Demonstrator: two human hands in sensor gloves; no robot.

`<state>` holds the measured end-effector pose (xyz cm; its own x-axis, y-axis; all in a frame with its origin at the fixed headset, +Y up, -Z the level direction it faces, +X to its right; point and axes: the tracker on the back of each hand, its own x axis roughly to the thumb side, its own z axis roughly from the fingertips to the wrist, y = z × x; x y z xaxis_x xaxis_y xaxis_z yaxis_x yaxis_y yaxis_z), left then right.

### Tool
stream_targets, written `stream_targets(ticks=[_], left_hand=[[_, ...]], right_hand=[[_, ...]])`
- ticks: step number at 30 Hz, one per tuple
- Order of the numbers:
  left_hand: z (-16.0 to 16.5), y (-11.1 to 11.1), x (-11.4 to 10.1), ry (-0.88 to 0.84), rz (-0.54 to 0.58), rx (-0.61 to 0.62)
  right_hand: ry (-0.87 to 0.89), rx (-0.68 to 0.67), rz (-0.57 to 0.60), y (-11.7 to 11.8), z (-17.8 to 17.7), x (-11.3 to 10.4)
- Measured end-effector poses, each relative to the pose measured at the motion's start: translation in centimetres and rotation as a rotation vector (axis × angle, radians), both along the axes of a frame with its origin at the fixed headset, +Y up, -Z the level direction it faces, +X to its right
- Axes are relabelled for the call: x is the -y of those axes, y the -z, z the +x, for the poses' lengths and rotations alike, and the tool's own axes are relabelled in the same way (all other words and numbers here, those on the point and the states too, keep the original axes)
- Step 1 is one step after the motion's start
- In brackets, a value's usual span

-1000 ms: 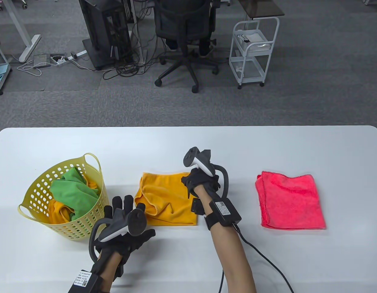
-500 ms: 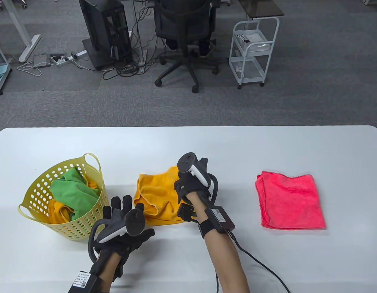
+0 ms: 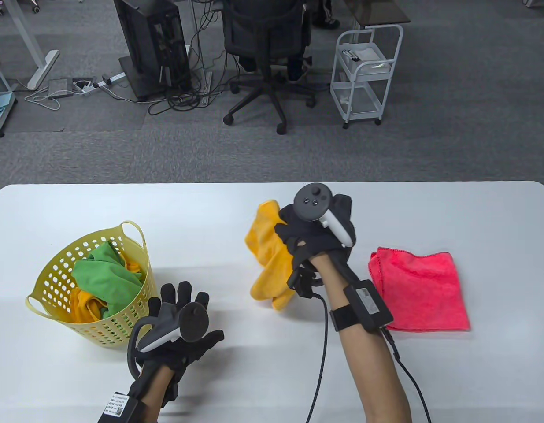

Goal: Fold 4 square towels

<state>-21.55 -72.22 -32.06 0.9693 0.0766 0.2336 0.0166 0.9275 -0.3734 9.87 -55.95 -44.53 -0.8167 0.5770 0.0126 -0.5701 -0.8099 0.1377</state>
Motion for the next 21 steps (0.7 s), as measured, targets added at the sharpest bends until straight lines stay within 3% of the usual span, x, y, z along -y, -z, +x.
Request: stream_targets(ticks=[6,9,15,21], left_hand=[[0.0,0.1,0.1,0.007,-0.006,0.003],[0.0,0.1,0.2,0.011,-0.008,0.000],[0.1,0.0,0.4,0.009,-0.009,-0.002],[0.6,0.1,0.8,0.030,-0.016,0.002]], right_hand=[[0.022,0.138,-0.057,-0.9,8.7,-1.5],[0.055,0.180,-0.088,-1.2,12.9,-1.1],[0.104,0.226,-0.133,-0.6,17.9,1.1],[0.344,0.147,-0.119,-0.4,21.6,2.4]])
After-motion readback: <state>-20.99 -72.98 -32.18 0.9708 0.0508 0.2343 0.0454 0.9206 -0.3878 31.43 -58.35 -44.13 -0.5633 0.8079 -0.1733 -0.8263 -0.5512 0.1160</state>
